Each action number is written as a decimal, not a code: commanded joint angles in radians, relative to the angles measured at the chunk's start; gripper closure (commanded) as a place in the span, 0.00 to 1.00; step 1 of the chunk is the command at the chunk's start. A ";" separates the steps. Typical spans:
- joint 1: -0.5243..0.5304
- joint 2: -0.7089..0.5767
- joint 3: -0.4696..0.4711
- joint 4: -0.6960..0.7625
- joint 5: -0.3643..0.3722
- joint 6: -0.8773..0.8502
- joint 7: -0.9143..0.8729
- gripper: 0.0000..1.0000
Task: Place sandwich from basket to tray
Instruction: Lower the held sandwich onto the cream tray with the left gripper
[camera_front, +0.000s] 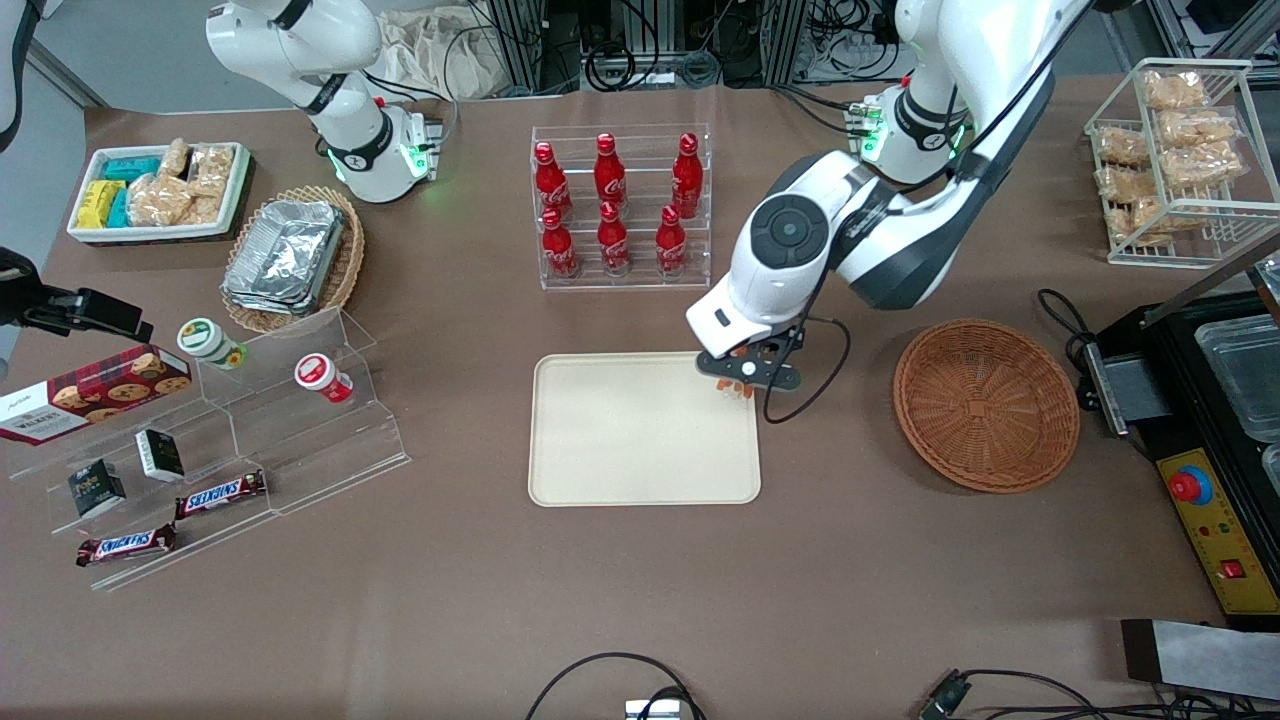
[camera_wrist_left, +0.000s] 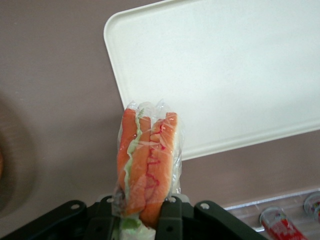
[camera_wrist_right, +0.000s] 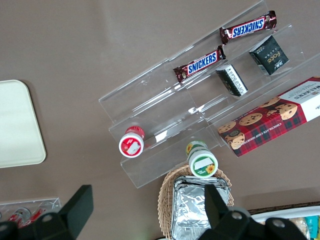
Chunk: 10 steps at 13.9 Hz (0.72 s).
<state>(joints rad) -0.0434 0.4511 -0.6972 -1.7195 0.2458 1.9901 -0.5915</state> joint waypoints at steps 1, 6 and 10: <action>-0.024 0.086 -0.002 0.049 0.068 0.035 -0.096 0.74; -0.058 0.187 0.004 0.112 0.130 0.064 -0.163 0.74; -0.076 0.247 0.007 0.118 0.205 0.093 -0.214 0.74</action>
<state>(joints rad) -0.1004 0.6524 -0.6961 -1.6396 0.4099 2.0718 -0.7682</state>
